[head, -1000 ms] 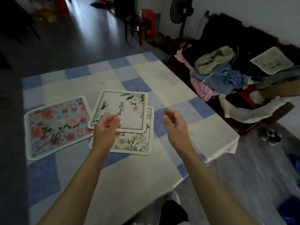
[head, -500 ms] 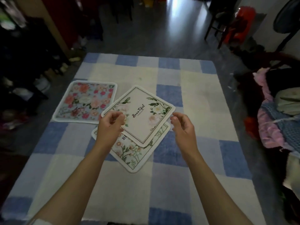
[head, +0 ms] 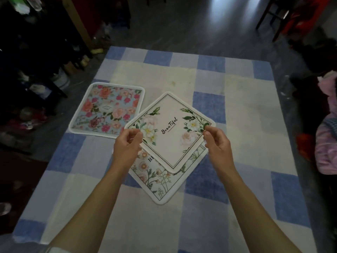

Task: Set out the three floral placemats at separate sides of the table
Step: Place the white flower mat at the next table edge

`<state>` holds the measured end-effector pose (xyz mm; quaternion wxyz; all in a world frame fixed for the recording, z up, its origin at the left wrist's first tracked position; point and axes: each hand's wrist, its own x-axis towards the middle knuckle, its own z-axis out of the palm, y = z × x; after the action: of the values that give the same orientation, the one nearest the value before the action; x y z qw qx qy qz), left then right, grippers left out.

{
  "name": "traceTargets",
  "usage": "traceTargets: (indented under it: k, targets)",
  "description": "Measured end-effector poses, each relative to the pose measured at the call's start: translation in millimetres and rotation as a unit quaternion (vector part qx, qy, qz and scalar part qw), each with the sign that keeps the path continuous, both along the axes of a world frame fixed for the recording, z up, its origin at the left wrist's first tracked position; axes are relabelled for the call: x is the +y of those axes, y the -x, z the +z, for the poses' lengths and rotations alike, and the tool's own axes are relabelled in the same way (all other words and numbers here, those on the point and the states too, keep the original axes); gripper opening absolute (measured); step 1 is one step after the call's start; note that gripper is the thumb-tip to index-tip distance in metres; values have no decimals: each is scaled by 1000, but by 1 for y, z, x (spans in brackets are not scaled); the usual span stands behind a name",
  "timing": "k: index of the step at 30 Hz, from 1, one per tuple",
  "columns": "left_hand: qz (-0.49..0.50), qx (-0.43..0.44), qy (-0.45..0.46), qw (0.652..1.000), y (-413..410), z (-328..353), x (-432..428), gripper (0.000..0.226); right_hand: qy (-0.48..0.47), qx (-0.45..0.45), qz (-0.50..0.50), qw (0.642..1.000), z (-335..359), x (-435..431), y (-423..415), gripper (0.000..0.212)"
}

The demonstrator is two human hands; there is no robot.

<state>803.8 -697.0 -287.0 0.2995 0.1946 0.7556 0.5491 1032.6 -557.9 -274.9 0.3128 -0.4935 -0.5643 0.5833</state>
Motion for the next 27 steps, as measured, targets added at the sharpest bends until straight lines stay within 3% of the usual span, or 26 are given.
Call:
traceTargets:
  k: [13,20,27]
  targets:
    - [-145,60,56,986,93,-31,98,15,26,-133,-136,981,-54,25,51,14]
    - [-267,200,172,927,123,-69,144,33,64,-289,-127,947,-89,22,64,32]
    - [-277,317,240,875,128,-90,159,35,72,-326,-195,922,-98,31,60,32]
